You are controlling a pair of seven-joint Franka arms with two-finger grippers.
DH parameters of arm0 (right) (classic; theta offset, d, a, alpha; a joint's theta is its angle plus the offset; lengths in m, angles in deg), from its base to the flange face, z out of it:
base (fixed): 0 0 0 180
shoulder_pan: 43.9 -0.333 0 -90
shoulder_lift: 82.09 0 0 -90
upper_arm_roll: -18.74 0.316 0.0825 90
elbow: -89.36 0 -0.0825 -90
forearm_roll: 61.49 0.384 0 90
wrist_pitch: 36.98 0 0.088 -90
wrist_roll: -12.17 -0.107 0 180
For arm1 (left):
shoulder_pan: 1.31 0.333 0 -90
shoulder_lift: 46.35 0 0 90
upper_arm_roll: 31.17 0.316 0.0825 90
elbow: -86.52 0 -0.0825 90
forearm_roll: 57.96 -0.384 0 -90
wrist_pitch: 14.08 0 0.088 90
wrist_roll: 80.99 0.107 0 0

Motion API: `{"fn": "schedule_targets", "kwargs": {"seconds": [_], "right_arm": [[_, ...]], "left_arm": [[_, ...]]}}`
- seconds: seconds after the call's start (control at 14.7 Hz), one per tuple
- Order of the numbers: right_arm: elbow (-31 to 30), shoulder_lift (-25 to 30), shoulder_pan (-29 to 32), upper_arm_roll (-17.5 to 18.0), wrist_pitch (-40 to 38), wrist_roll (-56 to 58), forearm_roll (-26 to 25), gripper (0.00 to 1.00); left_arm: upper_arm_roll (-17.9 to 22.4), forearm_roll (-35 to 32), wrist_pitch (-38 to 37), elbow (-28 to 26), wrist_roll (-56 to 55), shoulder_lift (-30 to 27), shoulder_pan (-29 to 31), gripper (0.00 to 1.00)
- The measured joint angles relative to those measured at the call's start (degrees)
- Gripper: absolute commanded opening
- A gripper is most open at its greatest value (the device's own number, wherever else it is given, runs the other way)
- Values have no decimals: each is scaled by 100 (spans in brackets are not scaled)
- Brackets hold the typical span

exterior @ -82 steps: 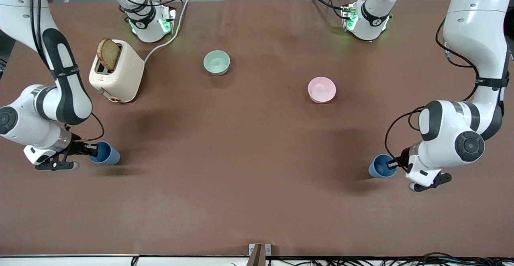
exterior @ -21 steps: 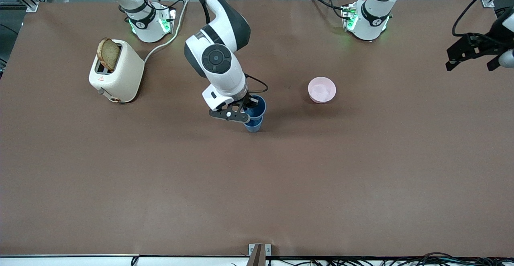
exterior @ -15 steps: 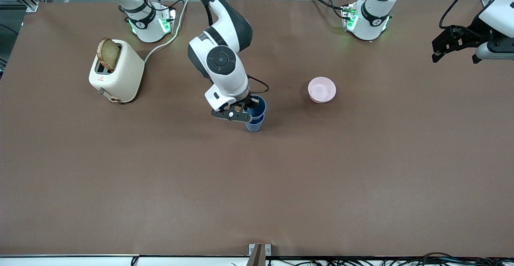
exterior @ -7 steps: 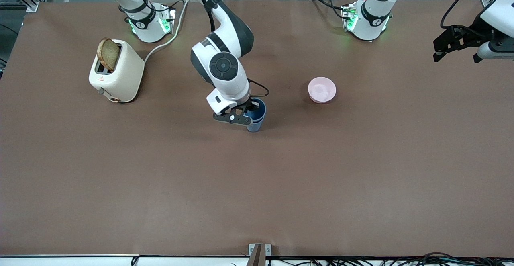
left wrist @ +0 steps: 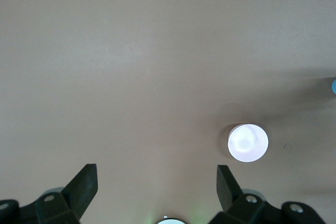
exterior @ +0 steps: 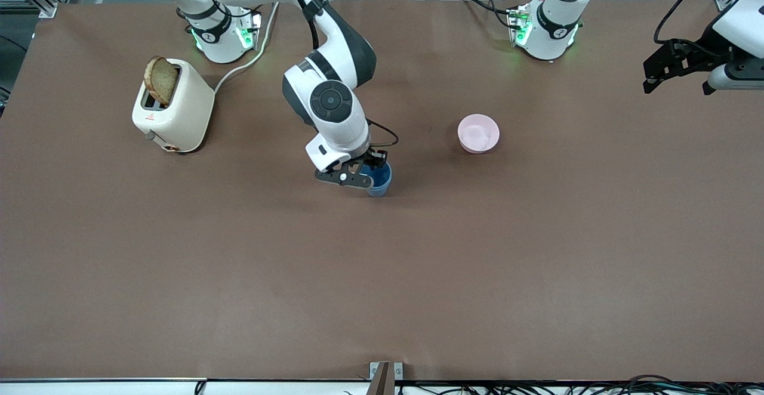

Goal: Stack blue cups with both arms

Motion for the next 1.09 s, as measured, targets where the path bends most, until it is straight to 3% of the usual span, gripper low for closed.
{"fn": "schedule_targets", "kwargs": {"seconds": [0.27, 0.61, 0.81, 0.95, 1.02, 1.09], "right_arm": [[134, 544, 11, -537, -487, 0, -45, 100], [170, 1790, 79, -1619, -1698, 60, -1004, 100], [169, 2254, 244, -2084, -2271, 527, -1192, 100], [181, 2446, 615, -2135, -2594, 957, -1207, 100], [208, 2535, 982, -2011, -2697, 1229, -1208, 100], [231, 2643, 1576, -1660, -2779, 1592, -1211, 100]], "left_arm": [[-2, 0, 0, 4, 0, 0, -5, 100], [-3, 0, -17, 5, 0, 0, -7, 100], [-4, 0, -20, 4, 0, 0, -8, 100], [-5, 0, -20, 4, 0, 0, -10, 100], [-6, 0, -20, 4, 0, 0, -13, 100], [-6, 0, -20, 4, 0, 0, -17, 100]]}}
